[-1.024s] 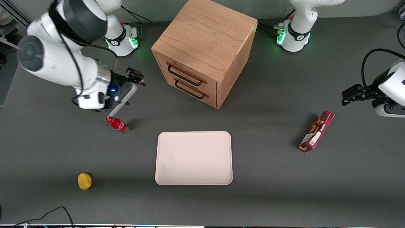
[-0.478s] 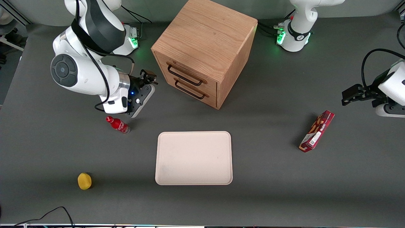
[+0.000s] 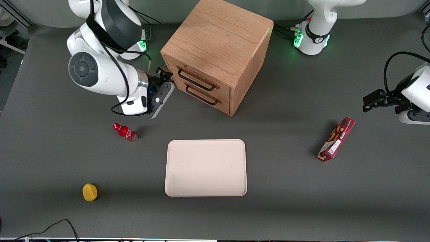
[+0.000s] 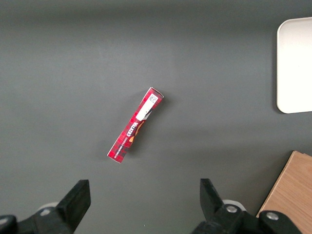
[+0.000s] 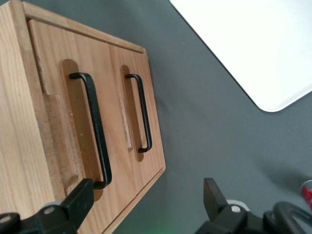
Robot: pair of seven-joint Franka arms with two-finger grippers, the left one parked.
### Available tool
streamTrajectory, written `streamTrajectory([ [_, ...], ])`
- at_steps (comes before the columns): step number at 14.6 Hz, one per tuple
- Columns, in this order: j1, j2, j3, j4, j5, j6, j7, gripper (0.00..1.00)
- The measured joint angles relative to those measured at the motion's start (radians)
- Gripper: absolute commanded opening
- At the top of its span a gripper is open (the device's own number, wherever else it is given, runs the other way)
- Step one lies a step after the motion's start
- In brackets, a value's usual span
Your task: Open upper drawer
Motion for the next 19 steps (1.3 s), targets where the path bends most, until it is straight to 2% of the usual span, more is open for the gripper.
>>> streamTrajectory([
  [8, 0.007, 0.008, 0.079, -0.089, 0.000, 0.098, 0.000, 1.00],
  [19, 0.056, 0.012, 0.092, -0.150, 0.000, 0.174, 0.010, 1.00],
])
